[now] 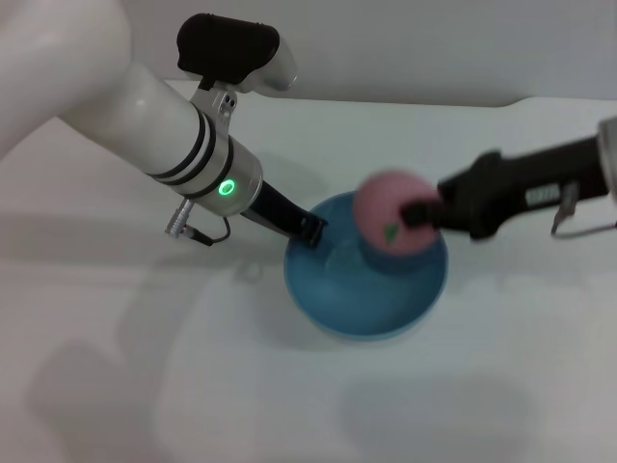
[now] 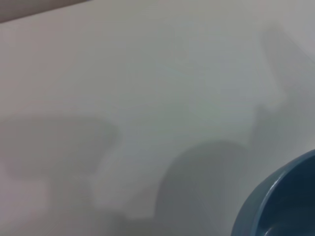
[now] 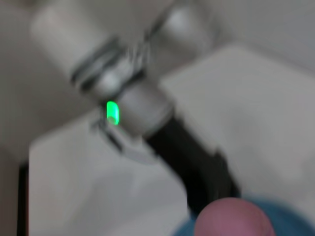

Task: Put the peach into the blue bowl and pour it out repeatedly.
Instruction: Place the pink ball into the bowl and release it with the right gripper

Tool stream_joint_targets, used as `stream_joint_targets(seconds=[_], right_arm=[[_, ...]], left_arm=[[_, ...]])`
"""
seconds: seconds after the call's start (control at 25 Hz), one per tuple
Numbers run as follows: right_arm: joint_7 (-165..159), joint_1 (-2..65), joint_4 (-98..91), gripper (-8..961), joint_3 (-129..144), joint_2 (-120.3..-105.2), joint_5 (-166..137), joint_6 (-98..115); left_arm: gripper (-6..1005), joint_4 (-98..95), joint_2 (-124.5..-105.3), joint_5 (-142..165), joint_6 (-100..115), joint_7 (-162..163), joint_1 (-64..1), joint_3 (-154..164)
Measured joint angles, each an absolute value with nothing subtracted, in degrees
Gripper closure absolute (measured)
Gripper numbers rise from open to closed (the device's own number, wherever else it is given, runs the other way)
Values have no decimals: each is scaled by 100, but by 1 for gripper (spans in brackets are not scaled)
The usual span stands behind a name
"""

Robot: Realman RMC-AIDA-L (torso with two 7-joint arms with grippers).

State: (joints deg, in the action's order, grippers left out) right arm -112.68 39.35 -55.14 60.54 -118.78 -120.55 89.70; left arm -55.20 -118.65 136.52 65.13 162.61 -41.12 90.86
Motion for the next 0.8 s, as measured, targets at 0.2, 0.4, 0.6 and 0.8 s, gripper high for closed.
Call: stream_joint_targets(seconds=[0.2, 0.4, 0.6, 0.8], right_arm=[[-11284, 3955, -5361, 878, 6655, -11895, -12561, 8591], [-11212, 3922, -5353, 816, 6754, -11898, -12574, 8470], [-11194, 3925, -5391, 698, 6756, -11895, -12549, 8452], [-11203, 3898, -5507, 548, 6625, -11891, -12379, 8349]], left_arm=[[1001, -5519, -11843, 13567, 6486, 16269, -4128, 9038], [1000, -5522, -11831, 13561, 6484, 16269, -4143, 9024], [1001, -5526, -11829, 13562, 6478, 16257, -4202, 9024], [1001, -5527, -11818, 13562, 6469, 16223, -4218, 9025]])
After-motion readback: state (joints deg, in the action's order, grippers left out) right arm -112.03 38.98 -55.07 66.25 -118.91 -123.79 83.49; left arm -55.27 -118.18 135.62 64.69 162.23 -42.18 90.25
